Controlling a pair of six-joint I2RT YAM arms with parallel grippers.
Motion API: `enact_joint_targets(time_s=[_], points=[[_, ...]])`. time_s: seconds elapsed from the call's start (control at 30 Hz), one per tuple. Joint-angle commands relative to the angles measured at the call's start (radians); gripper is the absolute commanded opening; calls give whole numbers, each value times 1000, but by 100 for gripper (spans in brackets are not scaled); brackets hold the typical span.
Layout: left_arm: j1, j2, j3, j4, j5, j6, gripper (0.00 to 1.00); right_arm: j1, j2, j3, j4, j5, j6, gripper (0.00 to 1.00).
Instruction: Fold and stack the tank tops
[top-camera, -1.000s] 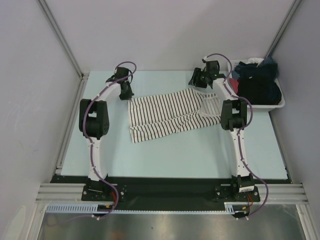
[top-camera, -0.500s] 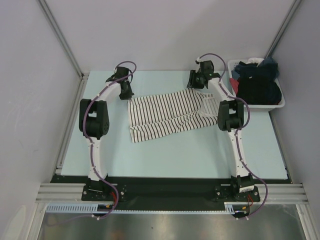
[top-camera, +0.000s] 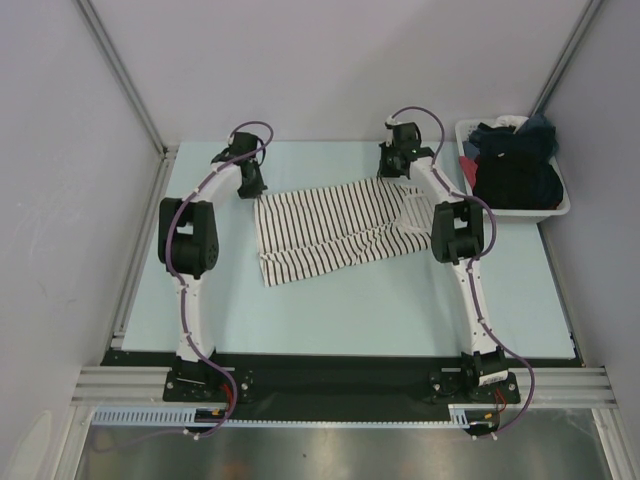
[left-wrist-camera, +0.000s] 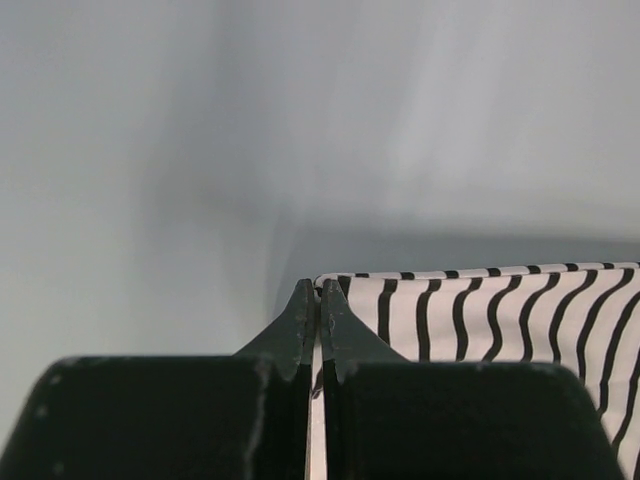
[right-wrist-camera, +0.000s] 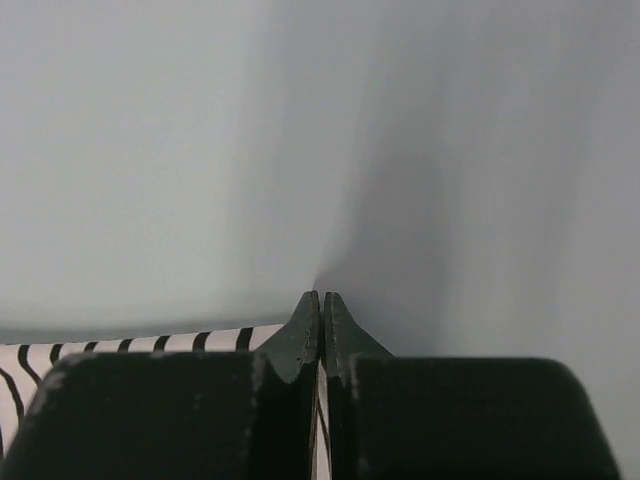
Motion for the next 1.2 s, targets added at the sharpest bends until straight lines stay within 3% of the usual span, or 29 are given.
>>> enact_joint_targets(time_s=[0.0,0.5,0.9,1.17], points=[[-3,-19,27,-1,-27,18,0,-24,-73,-38,100,-23,7,0],[-25,-156,-159,86,-56,17,0,-45,-268,-349,334,-150,23,0],[-29,-240,-268,157,-64,13,0,-36,-456,-721,618,-119,-2,0],[-39,-343,-432,261,-65,13,1,-33,-538,-886,752,-78,20,0]])
